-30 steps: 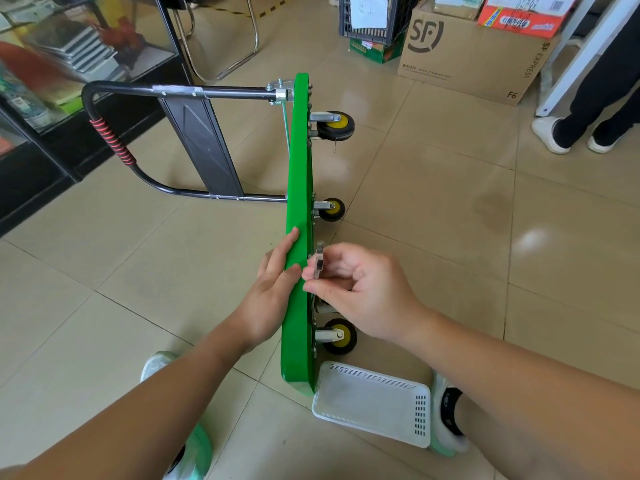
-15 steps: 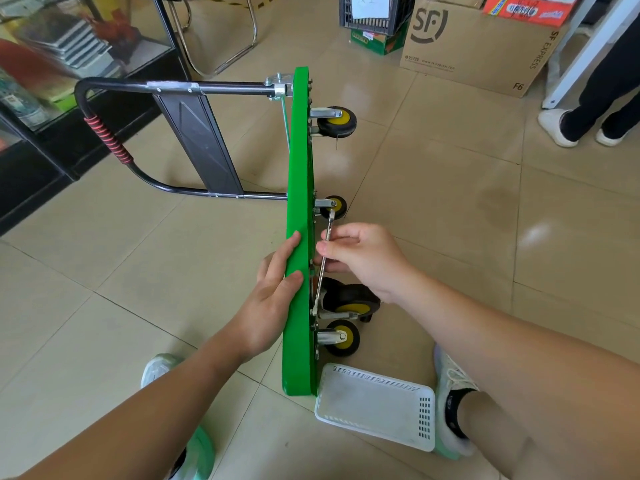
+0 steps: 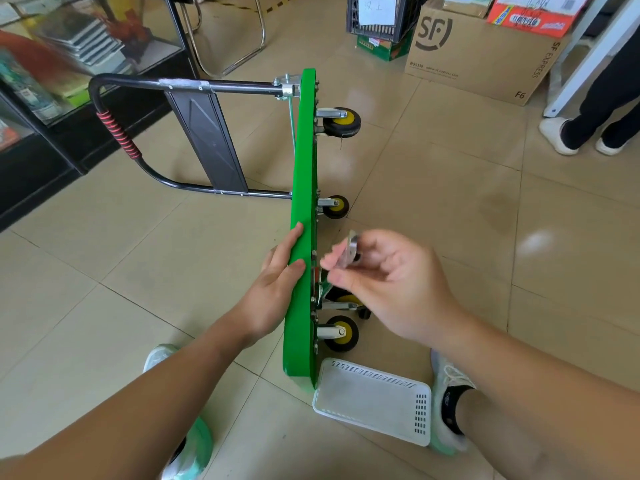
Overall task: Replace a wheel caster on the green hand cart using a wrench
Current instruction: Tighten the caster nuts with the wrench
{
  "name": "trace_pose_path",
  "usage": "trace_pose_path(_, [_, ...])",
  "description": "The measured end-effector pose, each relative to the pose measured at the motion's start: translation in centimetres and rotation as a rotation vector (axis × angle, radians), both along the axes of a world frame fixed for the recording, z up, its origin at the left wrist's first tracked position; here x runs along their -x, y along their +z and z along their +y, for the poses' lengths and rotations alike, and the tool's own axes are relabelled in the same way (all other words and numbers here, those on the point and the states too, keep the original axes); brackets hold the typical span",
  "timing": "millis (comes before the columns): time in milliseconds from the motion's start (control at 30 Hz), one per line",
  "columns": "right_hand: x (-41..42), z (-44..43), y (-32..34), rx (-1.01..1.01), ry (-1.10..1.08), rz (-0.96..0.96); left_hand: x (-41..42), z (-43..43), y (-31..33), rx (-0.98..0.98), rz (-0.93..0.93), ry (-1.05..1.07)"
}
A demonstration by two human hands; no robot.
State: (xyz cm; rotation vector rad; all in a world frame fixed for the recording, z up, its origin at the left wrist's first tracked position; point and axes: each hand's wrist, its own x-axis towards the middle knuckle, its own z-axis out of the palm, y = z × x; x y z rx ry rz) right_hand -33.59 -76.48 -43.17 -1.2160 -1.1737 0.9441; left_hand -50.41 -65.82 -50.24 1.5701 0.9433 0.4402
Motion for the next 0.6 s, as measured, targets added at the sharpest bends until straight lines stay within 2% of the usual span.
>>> trace_pose_path(367, [1.6, -1.2, -3.0, -0.192, -0.043, -0.289, -0.4, 0.2, -0.3, -0.002, 0.02, 0.012])
trace_pose_path(500, [1.8, -0.7, -3.1, -0.178, -0.014, -0.28, -0.1, 0.3, -0.4, -0.03, 0.023, 0.007])
trace_pose_path(600, [1.4, 0.6, -3.0, -0.081, -0.027, -0.173, 0.0, 0.3, -0.5, -0.036, 0.021, 0.001])
